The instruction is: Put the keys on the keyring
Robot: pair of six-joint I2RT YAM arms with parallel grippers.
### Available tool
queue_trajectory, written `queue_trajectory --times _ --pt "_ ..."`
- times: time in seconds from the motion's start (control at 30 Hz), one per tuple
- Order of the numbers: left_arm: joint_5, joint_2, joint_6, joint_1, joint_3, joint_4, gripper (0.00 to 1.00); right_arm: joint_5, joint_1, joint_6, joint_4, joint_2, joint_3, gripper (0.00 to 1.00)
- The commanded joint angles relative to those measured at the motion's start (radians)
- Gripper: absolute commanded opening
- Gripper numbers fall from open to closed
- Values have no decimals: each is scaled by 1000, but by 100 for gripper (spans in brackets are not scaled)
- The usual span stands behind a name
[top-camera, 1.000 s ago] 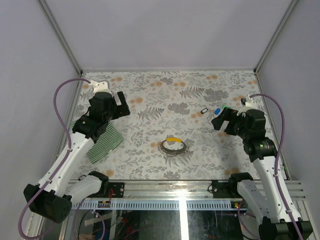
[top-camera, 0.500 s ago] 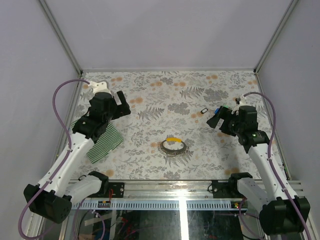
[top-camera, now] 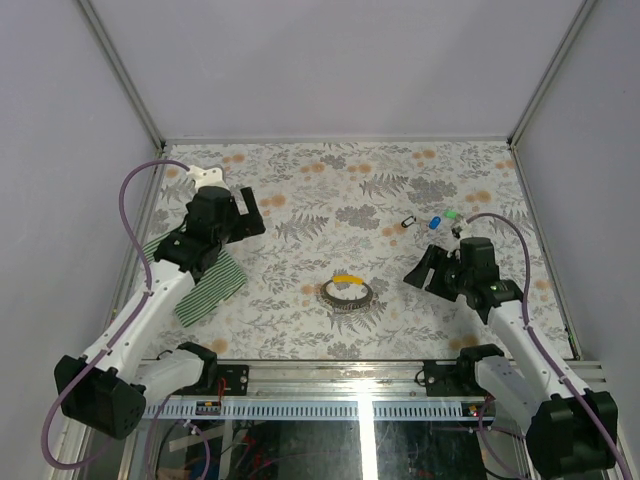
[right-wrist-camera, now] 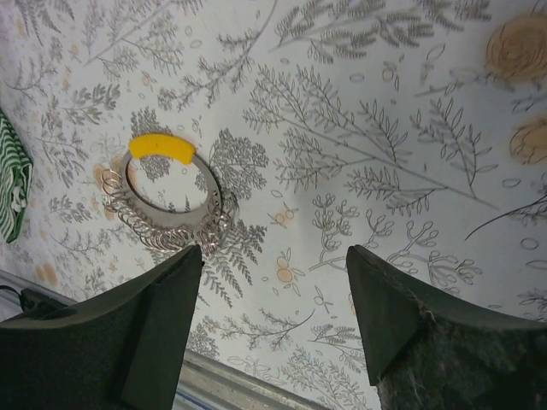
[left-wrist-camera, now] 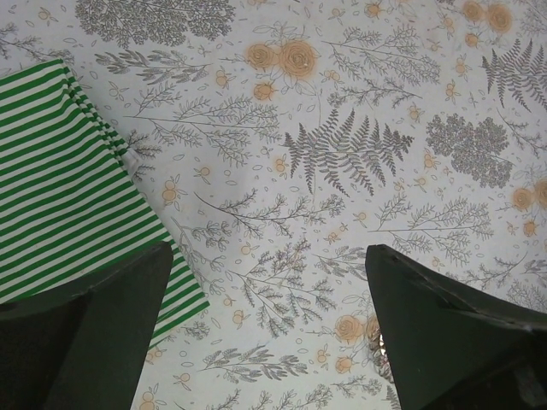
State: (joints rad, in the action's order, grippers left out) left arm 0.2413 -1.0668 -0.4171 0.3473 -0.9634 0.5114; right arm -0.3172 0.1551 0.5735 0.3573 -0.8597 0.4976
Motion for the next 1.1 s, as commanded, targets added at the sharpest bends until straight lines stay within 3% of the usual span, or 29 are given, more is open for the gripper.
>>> queue_trajectory --times 0.0,0.23,0.4,1.07 --pt "-35 -2 30 6 13 -78 100 -22 39 92 -82 20 -43 74" --pt "-50 -12 37 5 13 -80 100 63 208 166 -188 -94 -45 66" --pt "-48 -8 36 5 17 -81 100 86 286 230 -296 -186 -55 53" --pt "-65 -13 36 4 18 -81 100 96 341 300 -437 -387 -80 40"
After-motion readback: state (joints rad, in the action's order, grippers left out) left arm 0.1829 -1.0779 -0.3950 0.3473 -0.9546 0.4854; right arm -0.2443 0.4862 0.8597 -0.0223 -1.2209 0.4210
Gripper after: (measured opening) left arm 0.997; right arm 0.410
